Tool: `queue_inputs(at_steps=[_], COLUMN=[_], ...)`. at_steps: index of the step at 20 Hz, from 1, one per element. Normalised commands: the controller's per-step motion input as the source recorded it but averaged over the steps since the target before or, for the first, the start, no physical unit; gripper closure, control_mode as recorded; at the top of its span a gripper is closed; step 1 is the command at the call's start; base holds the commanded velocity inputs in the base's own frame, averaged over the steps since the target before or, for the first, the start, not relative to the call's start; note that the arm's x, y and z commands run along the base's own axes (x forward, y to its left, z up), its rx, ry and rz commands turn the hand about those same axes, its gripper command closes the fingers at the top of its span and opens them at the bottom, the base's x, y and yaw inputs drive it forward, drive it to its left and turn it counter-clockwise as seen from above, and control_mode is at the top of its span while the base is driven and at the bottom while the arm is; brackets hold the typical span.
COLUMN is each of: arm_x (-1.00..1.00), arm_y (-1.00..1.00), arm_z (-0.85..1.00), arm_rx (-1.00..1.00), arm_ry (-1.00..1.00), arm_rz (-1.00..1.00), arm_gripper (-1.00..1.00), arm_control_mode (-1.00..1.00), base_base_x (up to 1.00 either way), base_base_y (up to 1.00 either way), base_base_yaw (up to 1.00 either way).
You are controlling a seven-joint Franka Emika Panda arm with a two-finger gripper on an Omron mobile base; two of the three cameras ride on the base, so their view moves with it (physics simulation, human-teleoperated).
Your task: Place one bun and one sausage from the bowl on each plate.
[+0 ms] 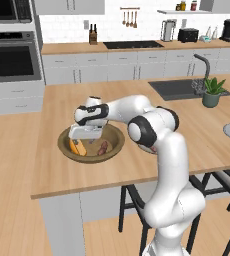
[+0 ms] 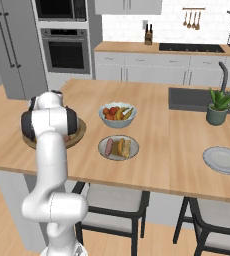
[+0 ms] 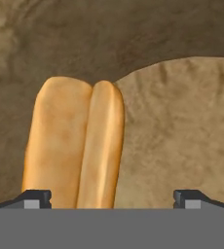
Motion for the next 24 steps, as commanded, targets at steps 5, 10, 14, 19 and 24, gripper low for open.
queue_inputs(at_steps=[5,10,14,19,24], arm_x=[0.0,0.0,0.0,0.0,-0.02], arm_y=[0.12,0.03,0.01,0.0,0.0], arm_z=[-0.12,-0.12,-0.02,-0.29,-0.25], arm_rx=[0.0,0.01,0.0,0.05,0.1], arm_ry=[0.0,0.0,0.0,0.0,0.0], arm_rz=[0.0,0.0,0.0,0.0,0.0], arm_gripper=[-1.0,-1.0,-1.0,-1.0,-1.0], arm_control_mode=[-1.0,-1.0,-1.0,-1.0,-1.0], base_base_x=[0.0,0.0,0.0,0.0,0.0], base_base_y=[0.0,0.0,0.0,0.0,0.0], base_base_yaw=[0.0,0.0,0.0,0.0,0.0])
